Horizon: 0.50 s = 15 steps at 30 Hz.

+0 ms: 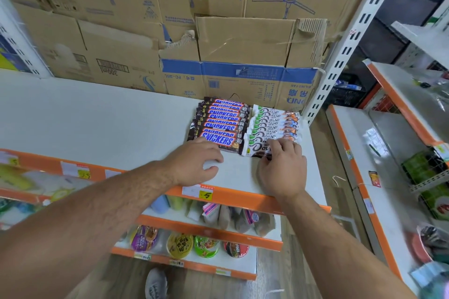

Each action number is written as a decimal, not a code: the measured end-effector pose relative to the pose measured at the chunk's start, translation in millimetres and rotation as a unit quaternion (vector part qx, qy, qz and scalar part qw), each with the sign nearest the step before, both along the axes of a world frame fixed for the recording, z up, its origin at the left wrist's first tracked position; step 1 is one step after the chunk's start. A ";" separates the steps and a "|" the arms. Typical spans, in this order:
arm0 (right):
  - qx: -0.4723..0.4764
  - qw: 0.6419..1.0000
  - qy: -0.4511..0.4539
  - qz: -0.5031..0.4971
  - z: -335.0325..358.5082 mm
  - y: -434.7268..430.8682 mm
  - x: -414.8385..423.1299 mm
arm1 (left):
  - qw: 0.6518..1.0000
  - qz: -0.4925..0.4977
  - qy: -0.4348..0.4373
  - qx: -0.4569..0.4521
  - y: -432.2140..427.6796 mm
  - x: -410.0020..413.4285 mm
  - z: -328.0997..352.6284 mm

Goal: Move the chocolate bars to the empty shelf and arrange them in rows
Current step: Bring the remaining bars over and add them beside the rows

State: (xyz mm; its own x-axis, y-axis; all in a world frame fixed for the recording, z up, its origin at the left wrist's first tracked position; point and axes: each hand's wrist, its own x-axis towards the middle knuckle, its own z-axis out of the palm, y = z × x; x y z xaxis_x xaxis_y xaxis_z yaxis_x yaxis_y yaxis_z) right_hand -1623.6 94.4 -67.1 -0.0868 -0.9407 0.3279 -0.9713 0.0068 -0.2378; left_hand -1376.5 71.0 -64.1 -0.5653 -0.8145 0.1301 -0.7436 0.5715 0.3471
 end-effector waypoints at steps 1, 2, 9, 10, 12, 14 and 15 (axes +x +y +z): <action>-0.004 1.000 0.001 0.008 1.1 2.7 0.8 | 1.000 0.004 0.000 0.016 0.7 -0.3 1.6; -0.014 1.000 0.003 0.018 2.2 6.2 2.4 | 0.999 0.007 -0.001 0.032 1.3 -0.3 3.7; 0.088 0.989 0.045 0.112 17.3 22.2 49.3 | 0.998 0.035 -0.016 0.043 6.3 23.0 16.9; 0.121 0.981 0.070 0.133 21.6 20.9 62.0 | 0.998 0.045 -0.009 0.040 7.2 31.8 19.0; 0.154 0.976 0.036 0.149 32.6 20.3 89.5 | 0.997 0.063 -0.005 0.042 8.9 54.3 23.5; 0.161 0.977 -0.020 0.141 42.3 20.0 119.4 | 0.996 0.077 -0.003 0.047 10.1 83.9 28.2; 0.165 0.975 -0.027 0.143 46.1 19.0 136.3 | 0.995 0.084 0.000 0.050 10.9 101.1 30.6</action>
